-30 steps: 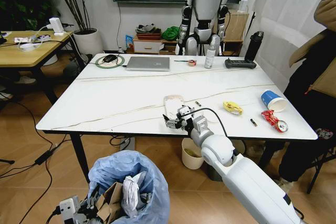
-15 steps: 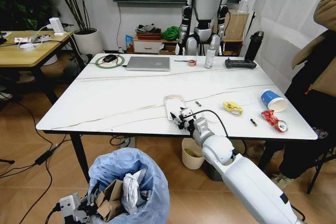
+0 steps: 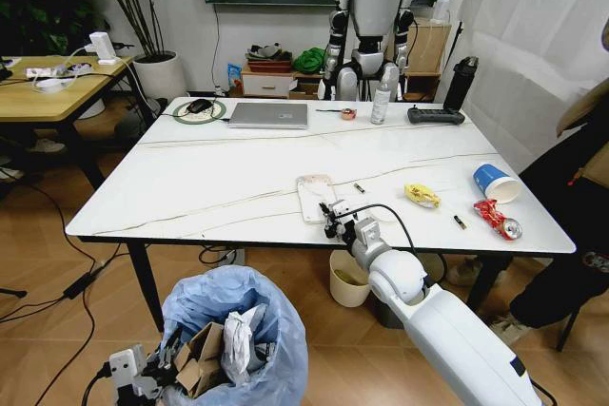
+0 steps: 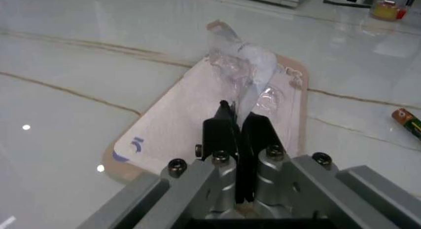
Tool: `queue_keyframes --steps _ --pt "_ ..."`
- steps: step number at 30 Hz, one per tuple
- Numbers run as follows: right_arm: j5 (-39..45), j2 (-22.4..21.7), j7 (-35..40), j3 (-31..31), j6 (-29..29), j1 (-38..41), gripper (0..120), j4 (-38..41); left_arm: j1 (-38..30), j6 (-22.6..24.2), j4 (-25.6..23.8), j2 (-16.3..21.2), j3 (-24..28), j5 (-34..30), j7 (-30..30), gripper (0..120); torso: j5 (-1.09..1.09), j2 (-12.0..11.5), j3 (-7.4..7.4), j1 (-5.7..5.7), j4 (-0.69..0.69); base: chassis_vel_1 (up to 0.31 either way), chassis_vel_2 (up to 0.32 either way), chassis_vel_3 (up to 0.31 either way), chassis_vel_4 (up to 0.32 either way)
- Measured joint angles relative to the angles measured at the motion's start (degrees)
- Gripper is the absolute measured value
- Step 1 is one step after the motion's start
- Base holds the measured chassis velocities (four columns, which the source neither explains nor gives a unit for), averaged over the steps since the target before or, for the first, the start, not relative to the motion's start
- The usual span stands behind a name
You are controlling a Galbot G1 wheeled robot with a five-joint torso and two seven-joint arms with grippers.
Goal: Pick up the trash bin and place the trash from the table into it.
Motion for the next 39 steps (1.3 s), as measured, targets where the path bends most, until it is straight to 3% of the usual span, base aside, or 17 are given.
queue_keyframes --steps 6,12,16,21,29,32,39 --pt "5.32 -0.87 -0.46 0.64 1.03 0.01 0 2.48 -0.40 0.18 0.09 0.71 -0.18 -0.75 -0.17 0 0.00 0.00 0.00 0.00 0.00 0.000 0.000 0.000 0.000" --pt "15.66 -5.23 -1.84 2.02 3.15 -0.83 0 9.45 -0.85 0.36 0.21 1.91 -0.48 -2.00 -0.27 0 0.00 0.00 0.00 0.00 0.01 0.000 0.000 0.000 0.000" --pt "25.43 -10.93 -2.81 3.89 3.90 -5.08 0 19.77 -1.23 0.48 0.20 2.69 -1.11 -3.11 -0.37 0 0.01 0.00 0.00 0.00 -0.01 0.000 0.000 0.000 0.000" --pt "32.13 -14.67 -4.34 4.50 4.97 -8.71 0 28.16 -1.22 0.57 -0.09 3.00 -1.45 -3.61 -0.46 0 0.00 0.00 -0.01 0.00 0.00 0.000 0.000 0.000 0.000" --pt "34.66 -18.34 -9.42 -6.35 8.34 -11.71 0 35.05 -0.95 0.98 -0.84 3.07 -1.55 -3.95 -0.74 0 0.01 0.01 -0.01 0.00 0.00 0.000 0.000 0.000 0.000" --pt "33.94 -18.10 -10.32 -10.77 8.96 -11.48 0 34.90 -0.76 1.02 -1.12 2.90 -1.55 -3.95 -0.78 0 0.01 0.00 -0.01 0.00 0.01 0.000 0.000 0.000 0.000" --pt "30.87 -17.02 -10.51 -14.29 9.48 -10.11 0 32.63 -0.94 1.08 -1.34 2.27 -1.35 -3.67 -0.86 0 0.01 0.00 -0.01 0.00 0.01 0.000 0.000 0.000 0.000"
